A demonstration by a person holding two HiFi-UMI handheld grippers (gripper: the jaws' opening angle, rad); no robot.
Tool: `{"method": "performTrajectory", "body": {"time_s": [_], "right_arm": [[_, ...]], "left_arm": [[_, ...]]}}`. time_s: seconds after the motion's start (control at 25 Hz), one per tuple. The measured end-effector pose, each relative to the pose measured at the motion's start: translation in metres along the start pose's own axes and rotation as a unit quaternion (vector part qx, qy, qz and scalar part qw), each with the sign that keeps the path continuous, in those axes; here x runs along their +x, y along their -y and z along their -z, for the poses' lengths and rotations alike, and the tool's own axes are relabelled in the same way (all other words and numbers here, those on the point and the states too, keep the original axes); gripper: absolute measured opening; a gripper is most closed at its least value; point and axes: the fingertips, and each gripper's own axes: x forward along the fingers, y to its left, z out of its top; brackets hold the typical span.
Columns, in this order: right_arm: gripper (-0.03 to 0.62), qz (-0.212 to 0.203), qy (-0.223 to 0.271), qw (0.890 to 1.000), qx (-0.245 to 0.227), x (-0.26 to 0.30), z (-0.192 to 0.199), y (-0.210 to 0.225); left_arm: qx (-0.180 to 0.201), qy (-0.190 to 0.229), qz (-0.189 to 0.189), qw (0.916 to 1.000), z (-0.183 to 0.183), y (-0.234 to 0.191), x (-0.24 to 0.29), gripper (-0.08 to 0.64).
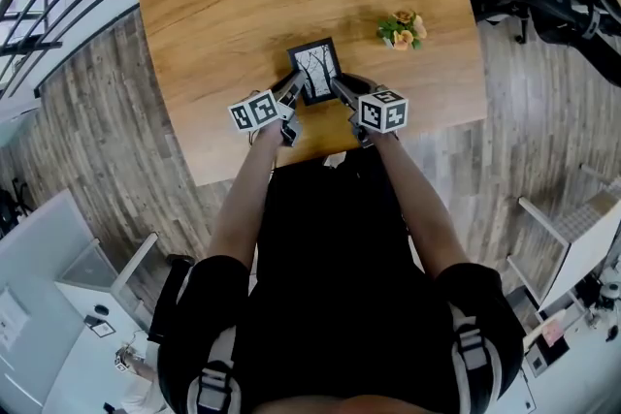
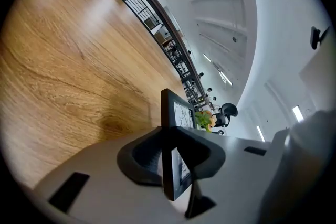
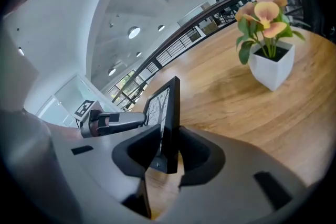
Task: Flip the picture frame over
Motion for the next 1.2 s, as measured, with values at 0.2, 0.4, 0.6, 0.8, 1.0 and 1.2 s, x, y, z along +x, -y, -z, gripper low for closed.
{"method": "performTrajectory", "body": {"time_s": [0.2,0.4,0.6,0.8,1.0,1.2], "right_arm": [[0.118,0.024,-0.022,0.999,-0.012,0.012,0.01,0.013],[0.121,0.054,-0.052,0.996,-0.038,0.021,0.019,0.025],[0.123,0.07,-0.068,0.994,-0.058,0.027,0.021,0.026],[0.124,0.081,-0.077,0.991,-0.071,0.031,0.026,0.03],[0.129,0.094,-0.086,0.987,-0.093,0.034,0.029,0.032],[0.132,0.105,-0.093,0.984,-0.112,0.036,0.031,0.03]], "left_arm": [[0.009,-0.009,-0.027,0.9996,0.004,-0.013,0.008,0.092],[0.035,-0.02,-0.053,0.9978,0.006,-0.02,0.014,0.092],[0.047,-0.015,-0.078,0.9957,0.005,-0.026,0.013,0.092],[0.077,-0.018,-0.104,0.9915,0.004,-0.03,0.014,0.092],[0.059,-0.021,-0.122,0.9905,0.009,-0.038,0.016,0.092],[0.077,-0.02,-0.155,0.9847,0.008,-0.044,0.013,0.098]]}}
